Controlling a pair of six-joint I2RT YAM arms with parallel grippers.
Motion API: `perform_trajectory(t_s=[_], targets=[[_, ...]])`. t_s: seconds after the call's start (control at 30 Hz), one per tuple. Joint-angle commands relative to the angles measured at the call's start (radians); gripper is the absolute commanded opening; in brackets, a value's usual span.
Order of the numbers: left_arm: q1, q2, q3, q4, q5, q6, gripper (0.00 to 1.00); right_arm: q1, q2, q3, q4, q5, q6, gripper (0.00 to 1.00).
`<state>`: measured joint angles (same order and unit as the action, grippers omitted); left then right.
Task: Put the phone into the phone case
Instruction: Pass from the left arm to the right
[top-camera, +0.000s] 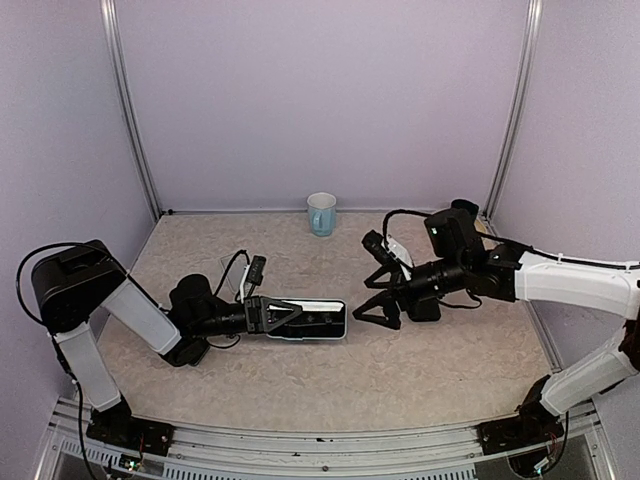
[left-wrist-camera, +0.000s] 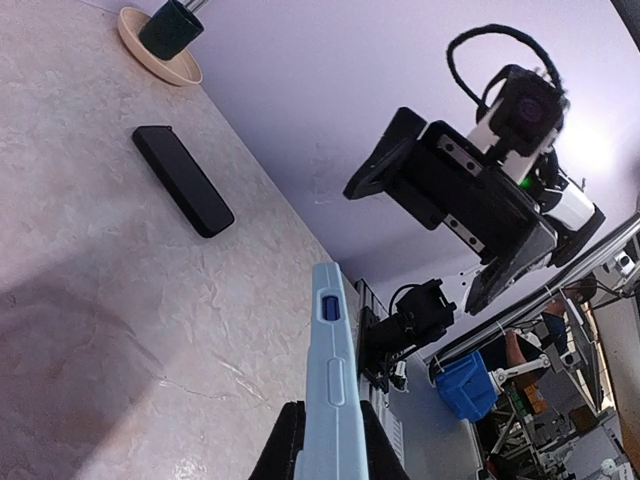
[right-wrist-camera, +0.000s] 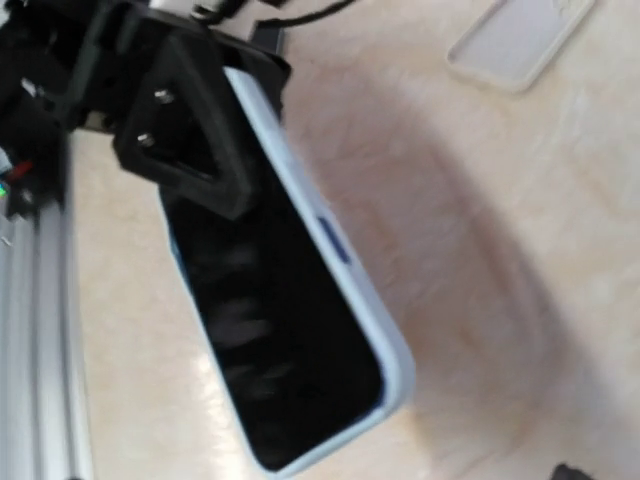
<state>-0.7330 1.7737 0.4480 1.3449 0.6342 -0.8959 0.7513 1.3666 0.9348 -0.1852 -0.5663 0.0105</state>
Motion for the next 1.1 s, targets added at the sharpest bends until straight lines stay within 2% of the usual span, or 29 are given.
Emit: perform_trajectory(t_s=[0.0,0.23,0.5,0.8,1.07], targets=[[-0.011,-0.020,0.037,-0.011,-0.028,0.012,0.00,0.068,-0.052,-0.047,0.067,0.181,-0.196,1.00],[-0.030,-0.024,0.055,-0.053,-0.045,0.022,0.00,0.153,0.017,-0.009,0.072,0.336,-0.312,1.00],[-0.037,-0.032,0.065,-0.080,-0.053,0.029,0.00,0.246,0.123,0.073,0.038,0.443,-0.399,1.00],[-0.040,-0.026,0.076,-0.107,-0.075,0.031,0.00,0.330,0.217,0.154,0.021,0.558,-0.431,1.00],[-0.040,-0.037,0.095,-0.162,-0.100,0.040,0.00,0.422,0.273,0.159,0.072,0.742,-0.469,1.00]])
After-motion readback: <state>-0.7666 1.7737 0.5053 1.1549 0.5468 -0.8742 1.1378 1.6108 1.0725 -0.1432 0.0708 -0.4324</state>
